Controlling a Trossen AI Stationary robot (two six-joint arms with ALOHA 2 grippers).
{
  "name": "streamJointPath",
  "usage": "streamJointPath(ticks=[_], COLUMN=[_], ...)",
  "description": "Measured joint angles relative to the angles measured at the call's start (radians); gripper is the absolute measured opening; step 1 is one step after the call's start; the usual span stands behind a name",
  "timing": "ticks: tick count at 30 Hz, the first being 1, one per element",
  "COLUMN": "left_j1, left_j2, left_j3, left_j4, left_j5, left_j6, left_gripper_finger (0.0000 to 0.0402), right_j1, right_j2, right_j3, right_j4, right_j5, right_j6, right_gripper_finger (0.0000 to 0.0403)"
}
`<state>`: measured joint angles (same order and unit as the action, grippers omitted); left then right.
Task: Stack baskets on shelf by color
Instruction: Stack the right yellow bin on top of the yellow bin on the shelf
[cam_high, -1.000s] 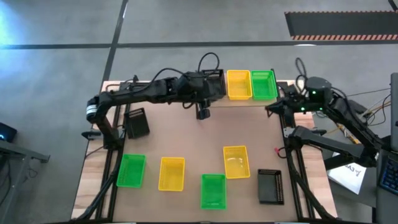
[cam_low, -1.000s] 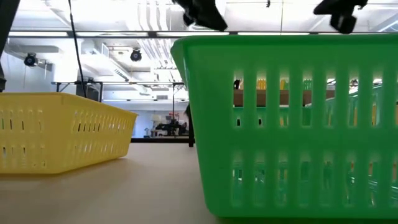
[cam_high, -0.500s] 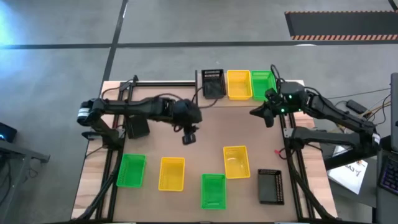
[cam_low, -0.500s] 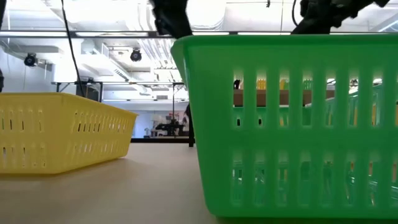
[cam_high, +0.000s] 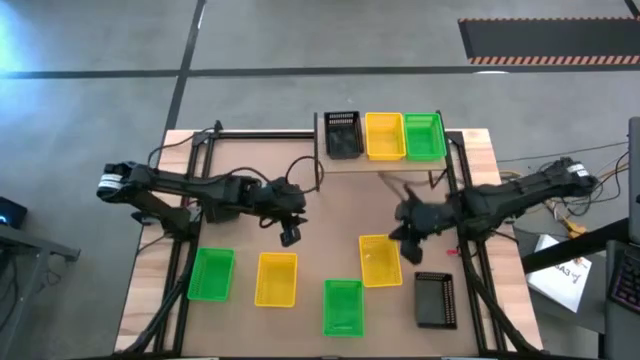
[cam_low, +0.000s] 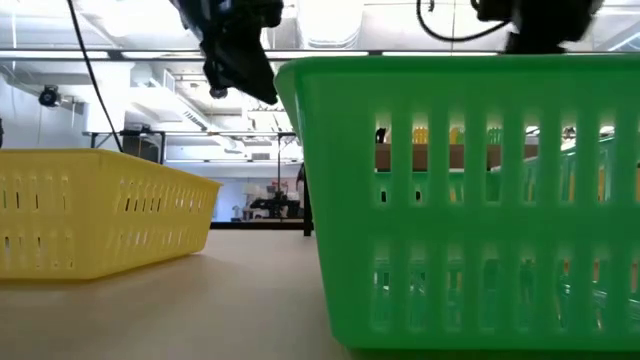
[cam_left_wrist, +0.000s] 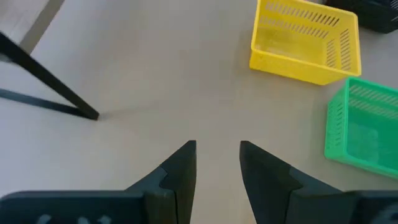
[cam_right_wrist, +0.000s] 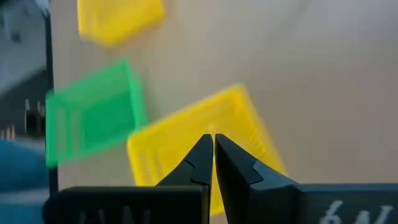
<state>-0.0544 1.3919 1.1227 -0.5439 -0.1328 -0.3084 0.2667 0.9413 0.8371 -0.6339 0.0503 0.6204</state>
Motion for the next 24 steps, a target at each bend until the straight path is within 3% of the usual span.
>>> streamJointPath(ticks=[4,9,17,24], left_j1=[0.0,0.0,0.0,0.0], left_j2=[-0.035,-0.052,-0.054,-0.054], left_j3=[-0.051,-0.095,-0.107,-0.115], left_j4=[0.032,0.055,0.062,0.055], left_j5=[-0.004,-0.004,0.003,0.004], left_j6=[0.001,0.002,0.009,0.01], left_gripper_finger=[0.0107,0.0107,0.0107,0.0107], right_j1=[0.091,0.154,0.217,0.235], right_j2=[0.105,0.212,0.377,0.541], right_j3=[0.005,0.011,0.115,0.185], right_j4=[0.035,0.057,0.071,0.051], right_j5=[0.001,-0.05,-0.074,-0.074], right_j6=[0.068,0.084,-0.058,-0.071], right_gripper_finger=[0.0024,0.0069,0.0158,0.0159])
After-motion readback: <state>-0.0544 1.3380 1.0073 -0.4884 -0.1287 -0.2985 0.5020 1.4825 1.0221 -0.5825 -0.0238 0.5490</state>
